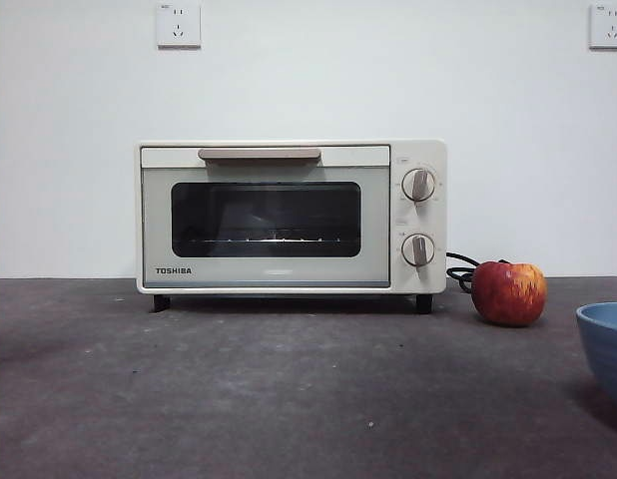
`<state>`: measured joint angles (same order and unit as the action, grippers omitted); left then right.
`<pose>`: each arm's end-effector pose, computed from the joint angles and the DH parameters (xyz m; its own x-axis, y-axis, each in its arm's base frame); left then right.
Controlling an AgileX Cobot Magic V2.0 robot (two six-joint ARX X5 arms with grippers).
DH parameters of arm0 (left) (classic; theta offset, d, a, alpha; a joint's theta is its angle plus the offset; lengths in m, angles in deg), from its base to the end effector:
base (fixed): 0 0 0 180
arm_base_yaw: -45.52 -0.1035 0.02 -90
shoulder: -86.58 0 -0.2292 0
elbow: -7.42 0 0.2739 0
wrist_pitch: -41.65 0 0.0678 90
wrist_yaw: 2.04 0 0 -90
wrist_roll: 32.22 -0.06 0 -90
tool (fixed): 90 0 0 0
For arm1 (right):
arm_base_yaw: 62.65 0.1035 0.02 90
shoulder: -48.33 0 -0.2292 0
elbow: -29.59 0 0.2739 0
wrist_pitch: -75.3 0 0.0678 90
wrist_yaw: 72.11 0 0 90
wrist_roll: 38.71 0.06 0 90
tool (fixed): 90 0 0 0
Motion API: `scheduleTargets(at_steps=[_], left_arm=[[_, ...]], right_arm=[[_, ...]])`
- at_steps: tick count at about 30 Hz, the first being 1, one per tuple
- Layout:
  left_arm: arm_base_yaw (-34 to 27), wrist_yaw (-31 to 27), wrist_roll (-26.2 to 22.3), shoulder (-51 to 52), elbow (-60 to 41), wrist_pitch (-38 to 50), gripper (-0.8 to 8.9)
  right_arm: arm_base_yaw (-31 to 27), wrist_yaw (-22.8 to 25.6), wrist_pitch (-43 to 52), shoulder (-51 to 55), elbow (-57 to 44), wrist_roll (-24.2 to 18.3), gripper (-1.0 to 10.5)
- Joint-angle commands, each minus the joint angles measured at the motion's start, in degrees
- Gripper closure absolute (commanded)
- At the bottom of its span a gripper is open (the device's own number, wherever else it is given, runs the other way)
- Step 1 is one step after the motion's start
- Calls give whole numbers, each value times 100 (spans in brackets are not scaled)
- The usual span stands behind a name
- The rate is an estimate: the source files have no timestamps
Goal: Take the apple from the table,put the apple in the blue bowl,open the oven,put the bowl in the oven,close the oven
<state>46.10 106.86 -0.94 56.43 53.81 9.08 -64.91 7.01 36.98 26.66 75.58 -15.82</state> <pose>0.2041 -0.0215 0.2602 0.9046 -0.3331 -0.2660 0.1279 0.8073 -0.5761 0.1799 0.0042 0.2703 0.9596 0.1510 -0.2376 -0.0389 0.9069 0.4195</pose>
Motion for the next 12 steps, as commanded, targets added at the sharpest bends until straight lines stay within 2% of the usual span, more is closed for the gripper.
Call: scheduleTargets(at_steps=[1, 3, 6, 10, 12], left_arm=[[13, 337, -605, -610, 566, -433, 819], [13, 544, -916, -1060, 970, -852, 818], [22, 555, -1375, -1596, 1364, -1346, 818], [98, 555, -1547, -1947, 1408, -1545, 818], [153, 553, -1683, -2048, 1408, -1716, 818]], right_arm=[[9, -57, -490, -802, 726, -815, 955], [9, -55, -1001, -1458, 1272, -1174, 955], [9, -63, -1578, -2417, 1934, -1600, 948], [11, -243, -1871, -3550, 2529, -1775, 946], [11, -286, -1912, -4065, 2750, -2020, 945]])
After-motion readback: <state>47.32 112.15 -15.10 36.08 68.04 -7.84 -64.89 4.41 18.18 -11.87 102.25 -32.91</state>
